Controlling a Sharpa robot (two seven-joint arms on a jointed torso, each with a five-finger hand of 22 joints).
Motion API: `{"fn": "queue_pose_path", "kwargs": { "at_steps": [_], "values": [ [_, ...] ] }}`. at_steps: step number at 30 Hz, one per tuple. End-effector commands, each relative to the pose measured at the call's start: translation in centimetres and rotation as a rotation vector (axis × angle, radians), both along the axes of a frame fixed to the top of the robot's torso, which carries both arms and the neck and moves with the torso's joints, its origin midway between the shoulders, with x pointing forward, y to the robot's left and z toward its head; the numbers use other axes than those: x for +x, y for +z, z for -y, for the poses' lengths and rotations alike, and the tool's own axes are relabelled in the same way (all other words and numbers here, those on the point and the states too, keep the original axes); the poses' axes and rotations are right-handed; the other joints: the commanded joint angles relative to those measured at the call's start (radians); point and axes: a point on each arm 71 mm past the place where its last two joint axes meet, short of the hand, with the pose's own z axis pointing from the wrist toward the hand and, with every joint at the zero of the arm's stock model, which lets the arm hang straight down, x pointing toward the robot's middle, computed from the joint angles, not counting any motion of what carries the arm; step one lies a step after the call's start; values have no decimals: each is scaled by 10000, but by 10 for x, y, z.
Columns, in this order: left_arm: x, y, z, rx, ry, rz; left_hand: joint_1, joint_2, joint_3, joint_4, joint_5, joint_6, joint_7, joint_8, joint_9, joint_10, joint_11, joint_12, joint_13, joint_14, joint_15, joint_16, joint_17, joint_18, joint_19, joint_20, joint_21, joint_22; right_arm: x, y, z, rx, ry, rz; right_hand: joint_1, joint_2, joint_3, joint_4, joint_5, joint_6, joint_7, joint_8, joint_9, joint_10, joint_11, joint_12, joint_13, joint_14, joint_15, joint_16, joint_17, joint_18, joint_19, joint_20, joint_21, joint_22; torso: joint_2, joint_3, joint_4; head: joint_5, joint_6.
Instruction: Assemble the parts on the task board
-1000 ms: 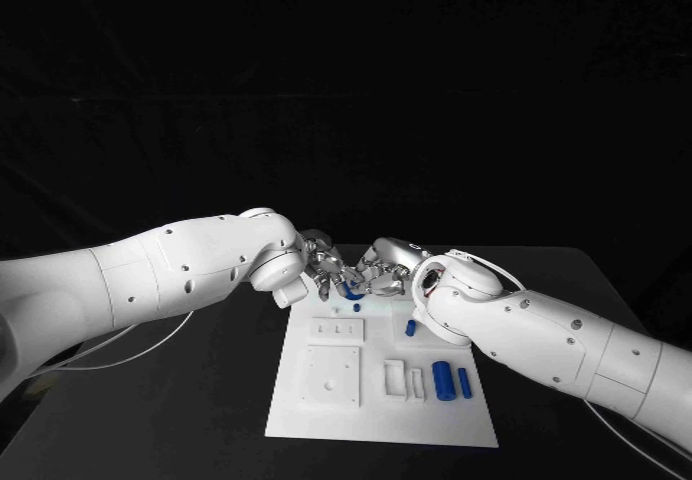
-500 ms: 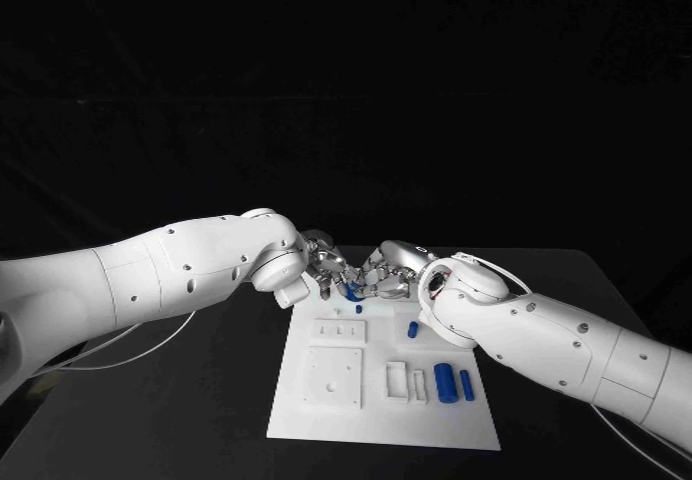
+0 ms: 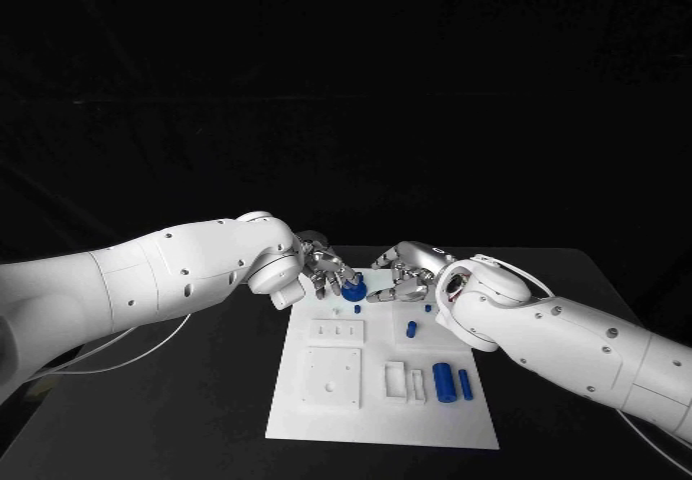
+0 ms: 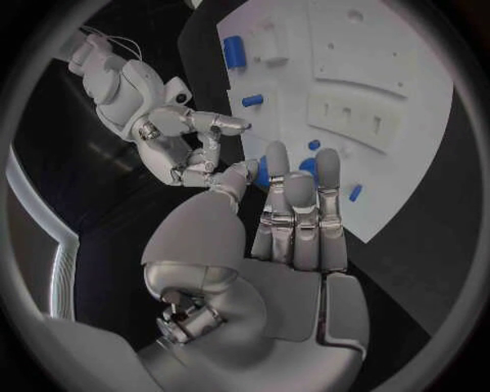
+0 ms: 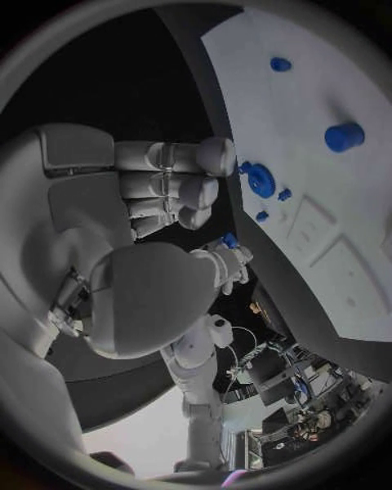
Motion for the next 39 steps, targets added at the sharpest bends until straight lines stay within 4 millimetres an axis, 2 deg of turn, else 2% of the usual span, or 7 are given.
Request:
{"fn": "queue_pose_path", "kwargs": {
  "at_steps": [1, 6, 10, 14, 22, 32, 39],
  "values": [
    [0, 1, -3, 178, 47, 271, -77, -13, 396, -471, 53, 1174, -1062, 30, 1232, 399, -66, 61, 11, 118, -32, -41, 30, -119, 44, -55, 60, 14, -2, 4, 15, 252, 71, -188, 109, 28, -18, 16, 32, -13, 6, -40, -12, -88, -6, -74, -41, -90, 6, -42, -25, 151, 421, 81, -112, 664, -7, -5, -31, 42, -14],
    [1, 0, -9, 515, 350, 578, -110, -17, 367, -478, 77, 1273, -1095, 27, 1229, 419, -95, 174, 44, 211, -62, -32, 120, -115, 104, -78, 82, 25, -1, 21, 56, 1066, -346, 80, 95, 175, -37, -157, 356, 384, -31, -34, 0, -82, -35, -77, -104, -101, -10, -93, -97, 158, 423, 74, -242, 650, -13, -20, -126, 113, -88],
    [1, -3, -12, 735, 561, 815, -122, -52, 351, -495, 166, 1317, -1105, 27, 1237, 425, -90, 240, 53, 228, -59, -40, 188, -129, 83, -76, 72, 26, 1, 39, 86, 2226, -635, 618, 98, 606, -12, -834, 1537, 1059, -109, -16, 20, -182, -142, -765, -854, -59, -79, -636, -569, 172, 438, 17, -1006, 368, -38, -20, -168, 149, -105],
    [-2, -11, -14, 964, 676, 970, -132, -74, 336, -493, 172, 1366, -1117, 23, 1202, 436, -98, 304, 55, 262, -64, -50, 252, -125, 87, -78, 82, 38, 6, 57, 112, 3526, -1000, 1065, -41, 927, 12, -1005, 2218, 1746, -155, 23, 54, -784, -197, -2292, -2373, -335, -92, -1614, -1213, 278, 115, 33, -3678, -634, -72, 31, -219, 164, -210],
    [-10, -31, -14, 1168, 877, 1511, -95, -262, 216, -533, 397, 1772, -1225, 8, 1027, 472, -177, 957, 204, 708, -165, 49, 793, -82, 495, -127, -29, 10, 14, 68, 135, 4662, -1378, 1249, 14, 962, 405, -1511, 2349, 1453, -60, 10, 42, -1172, -63, -3778, -4764, -861, 116, -3612, -2715, -21, -181, 216, -5597, -3032, -85, 66, -248, 182, -406],
    [-23, -53, -18, 1739, 773, 1850, -150, -340, 209, -608, 719, 2043, -1294, 36, 913, 497, -229, 1398, 250, 1058, -226, 70, 1702, -108, 1003, -184, -651, 332, 19, 72, 141, 5497, -1623, 1508, 233, 870, 1209, -1774, 2414, 1379, 179, -14, 27, -1373, 507, -7071, -9440, -2216, 872, -6125, -5254, -40, -2396, 961, -5606, -6823, -90, 62, -241, 90, -579],
    [-30, -65, -18, 2340, 314, 1483, -221, -347, 250, -680, 939, 2134, -1323, 38, 1084, 502, -241, 1616, 222, 1179, -220, 99, 2272, -76, 1120, -156, -966, 872, 22, 73, 140, 5652, -1380, 1587, -283, 409, 3633, -2096, 2310, 1381, 189, 0, 32, -1306, 919, -9663, -11195, -2785, 1475, -8243, -8244, 53, -4011, 1764, -5487, -10161, -75, 50, -241, 108, -746]
  ]
}}
